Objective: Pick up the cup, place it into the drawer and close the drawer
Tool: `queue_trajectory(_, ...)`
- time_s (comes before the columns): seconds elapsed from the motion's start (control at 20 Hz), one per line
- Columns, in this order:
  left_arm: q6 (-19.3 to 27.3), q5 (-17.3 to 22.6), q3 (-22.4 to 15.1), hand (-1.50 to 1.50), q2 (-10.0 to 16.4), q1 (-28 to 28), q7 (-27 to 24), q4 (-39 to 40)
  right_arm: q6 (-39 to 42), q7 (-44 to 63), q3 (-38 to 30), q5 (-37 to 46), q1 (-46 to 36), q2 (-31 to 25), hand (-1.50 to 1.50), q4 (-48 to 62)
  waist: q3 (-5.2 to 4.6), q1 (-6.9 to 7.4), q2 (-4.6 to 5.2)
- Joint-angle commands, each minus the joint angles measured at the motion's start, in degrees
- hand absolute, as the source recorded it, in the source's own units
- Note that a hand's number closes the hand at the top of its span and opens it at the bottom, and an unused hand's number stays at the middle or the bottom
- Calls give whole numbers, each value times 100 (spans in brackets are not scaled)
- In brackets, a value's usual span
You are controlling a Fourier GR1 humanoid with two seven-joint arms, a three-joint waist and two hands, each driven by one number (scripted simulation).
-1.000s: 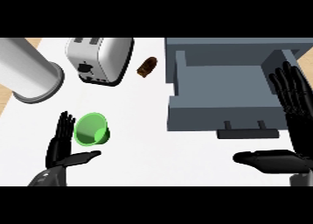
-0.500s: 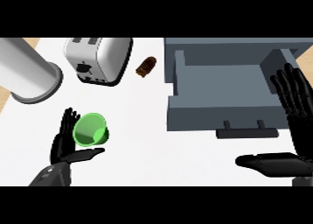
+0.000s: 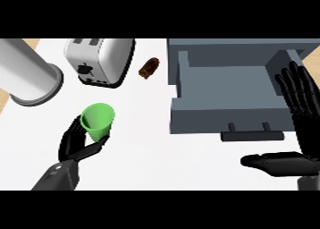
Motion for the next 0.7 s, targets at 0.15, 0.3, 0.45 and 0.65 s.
queue_trajectory(0.15, -1151, 179, 38, 150, -149, -209, -298, -124, 63, 39, 22, -3, -141, -52, -150, 108, -2, -6, 2)
queue_trajectory(0.3, -1336, 168, -33, 150, -267, 33, -600, -275, 70, -387, -54, 55, 136, -13, -150, 252, 3, 7, -2)
queue_trajectory(0.45, -918, 114, -71, 150, -395, -155, -718, -432, 243, -284, -382, -236, -11, -283, -150, 275, 4, -22, -3)
queue_trajectory(0.65, -972, 314, 123, 150, -60, -123, -679, -562, -42, 22, -106, 79, -122, -76, -150, 104, 5, 42, -16)
